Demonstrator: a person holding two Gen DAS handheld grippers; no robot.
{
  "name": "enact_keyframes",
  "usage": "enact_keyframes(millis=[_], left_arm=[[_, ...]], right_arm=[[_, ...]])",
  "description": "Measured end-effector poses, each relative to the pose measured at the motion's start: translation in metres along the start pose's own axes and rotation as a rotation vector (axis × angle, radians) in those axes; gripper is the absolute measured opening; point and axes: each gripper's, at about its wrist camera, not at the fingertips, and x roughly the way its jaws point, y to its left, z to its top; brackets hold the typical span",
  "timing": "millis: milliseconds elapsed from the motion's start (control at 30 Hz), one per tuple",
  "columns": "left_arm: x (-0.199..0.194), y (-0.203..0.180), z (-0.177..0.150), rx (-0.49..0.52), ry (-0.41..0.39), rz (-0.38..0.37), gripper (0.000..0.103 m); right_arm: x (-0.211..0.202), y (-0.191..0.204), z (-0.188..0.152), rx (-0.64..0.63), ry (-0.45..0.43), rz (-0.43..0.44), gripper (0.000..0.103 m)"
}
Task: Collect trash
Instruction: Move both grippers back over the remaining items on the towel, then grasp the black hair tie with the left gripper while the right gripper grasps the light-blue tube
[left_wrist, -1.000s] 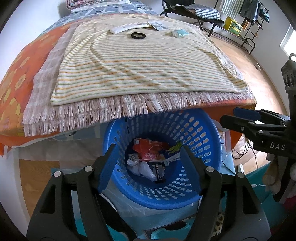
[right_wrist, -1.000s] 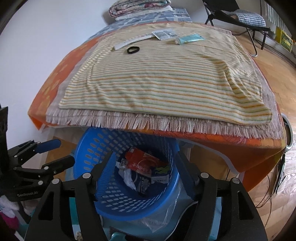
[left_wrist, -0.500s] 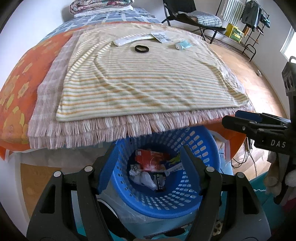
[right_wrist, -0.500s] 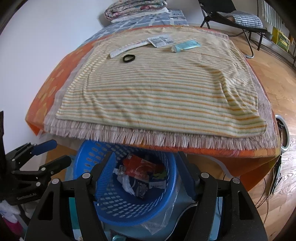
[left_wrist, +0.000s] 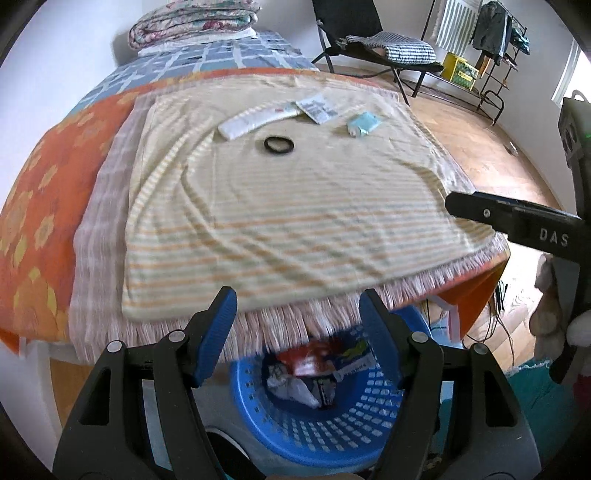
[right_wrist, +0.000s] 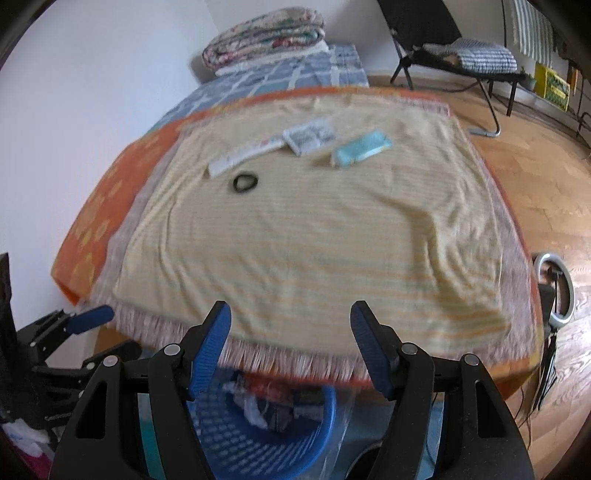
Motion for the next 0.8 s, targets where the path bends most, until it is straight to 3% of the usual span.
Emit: enact_keyframes(millis=[333,800], left_arm=[[0.019,0.018,0.052,-0.01,-0.023,0.0,0.071],[0.078,0.024,0.109,-0.015,-0.011,-0.019,0.071]], right_arm=[[0.019,-0.013,0.05,0.018,-0.06,-0.032,0.067],[0.084,-0.05,0.125,0.172,0.014,-0.048,0.067]])
